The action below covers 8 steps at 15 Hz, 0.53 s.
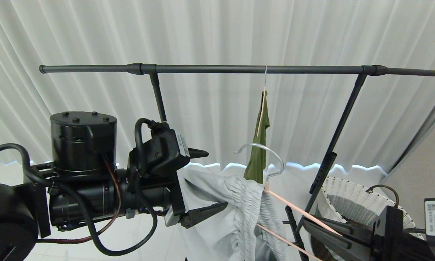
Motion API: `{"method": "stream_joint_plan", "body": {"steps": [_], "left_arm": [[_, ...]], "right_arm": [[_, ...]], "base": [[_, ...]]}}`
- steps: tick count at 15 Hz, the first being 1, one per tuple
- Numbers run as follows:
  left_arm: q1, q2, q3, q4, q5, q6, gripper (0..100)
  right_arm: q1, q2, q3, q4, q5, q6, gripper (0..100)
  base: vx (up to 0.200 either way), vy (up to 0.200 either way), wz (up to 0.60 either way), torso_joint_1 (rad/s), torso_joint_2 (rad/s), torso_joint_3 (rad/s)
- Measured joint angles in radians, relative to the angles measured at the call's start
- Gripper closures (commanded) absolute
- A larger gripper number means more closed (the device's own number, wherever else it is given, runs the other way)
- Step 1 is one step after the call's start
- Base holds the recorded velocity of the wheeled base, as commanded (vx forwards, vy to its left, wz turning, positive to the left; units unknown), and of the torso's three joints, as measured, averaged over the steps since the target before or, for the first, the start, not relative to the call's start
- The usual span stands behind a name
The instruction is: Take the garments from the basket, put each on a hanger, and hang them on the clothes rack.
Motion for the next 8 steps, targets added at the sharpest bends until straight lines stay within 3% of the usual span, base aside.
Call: {"method": "stream_joint_plan", "body": {"steps": [3,4,8], "left_arm": [[0.003,0.034,-0.001,0.0,-0.03,0.059,0],[0.004,0.042,-0.001,0.0,-0.046,0.066,100],[0.004,0.058,0.0,0.0,-0.057,0.086,100]], "right_arm": [[0.007,0.005,0.0,0.0,0.0,-0.001,100],[0.01,0.005,-0.001,0.0,0.001,-0.002,100],[0.015,0.007,-0.006,0.003,0.001,-0.002,100]], "base": [[0.0,0.0,0.0,0.0,0.0,0.0],[0.0,0.0,0.0,0.0,0.0,0.0],[0.0,0.0,0.0,0.0,0.0,0.0]]}}
